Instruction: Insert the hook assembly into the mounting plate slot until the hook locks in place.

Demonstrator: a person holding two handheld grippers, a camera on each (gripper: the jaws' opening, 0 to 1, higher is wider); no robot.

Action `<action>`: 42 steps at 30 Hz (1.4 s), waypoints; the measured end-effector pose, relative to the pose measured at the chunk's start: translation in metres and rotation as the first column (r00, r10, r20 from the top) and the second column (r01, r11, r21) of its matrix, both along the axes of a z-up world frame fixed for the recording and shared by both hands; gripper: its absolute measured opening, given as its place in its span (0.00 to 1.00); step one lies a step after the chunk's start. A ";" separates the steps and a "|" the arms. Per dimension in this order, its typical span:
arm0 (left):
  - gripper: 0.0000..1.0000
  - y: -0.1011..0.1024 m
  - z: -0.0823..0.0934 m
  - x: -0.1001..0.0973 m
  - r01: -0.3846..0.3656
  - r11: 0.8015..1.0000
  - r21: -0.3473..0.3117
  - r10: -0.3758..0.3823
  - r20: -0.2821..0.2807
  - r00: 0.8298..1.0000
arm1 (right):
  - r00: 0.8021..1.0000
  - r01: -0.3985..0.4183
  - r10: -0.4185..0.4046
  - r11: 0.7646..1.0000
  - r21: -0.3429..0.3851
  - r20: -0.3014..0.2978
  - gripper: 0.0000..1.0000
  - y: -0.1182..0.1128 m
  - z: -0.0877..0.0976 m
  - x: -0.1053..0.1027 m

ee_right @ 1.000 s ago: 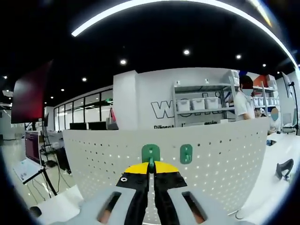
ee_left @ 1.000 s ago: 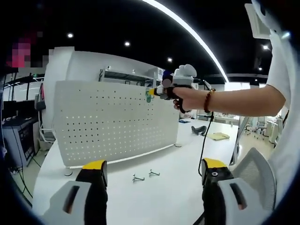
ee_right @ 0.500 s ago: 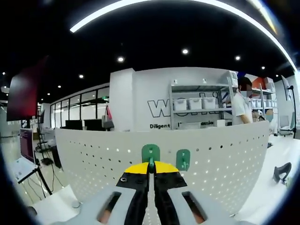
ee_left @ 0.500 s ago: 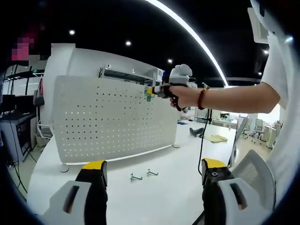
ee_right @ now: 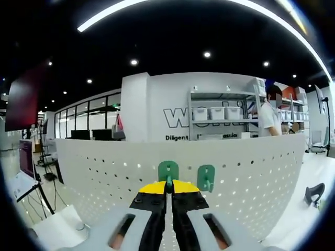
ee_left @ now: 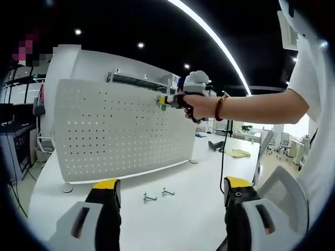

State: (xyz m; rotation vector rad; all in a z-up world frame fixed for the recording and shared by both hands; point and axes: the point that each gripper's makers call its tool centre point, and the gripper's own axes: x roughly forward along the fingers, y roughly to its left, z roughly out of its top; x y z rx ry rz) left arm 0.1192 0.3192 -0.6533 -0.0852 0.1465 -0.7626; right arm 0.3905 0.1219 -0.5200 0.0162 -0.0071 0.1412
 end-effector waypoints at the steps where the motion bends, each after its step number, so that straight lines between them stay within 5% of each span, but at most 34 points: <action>1: 0.83 0.000 -0.001 0.000 -0.001 1.000 -0.002 0.001 -0.003 1.000 | 1.000 -0.001 0.001 1.000 0.002 0.002 0.01 0.000 0.000 0.001; 42: 0.82 0.013 -0.015 0.011 -0.030 0.997 -0.075 0.025 -0.064 0.998 | 0.999 0.046 -0.046 0.999 0.008 -0.027 0.03 0.006 -0.017 0.024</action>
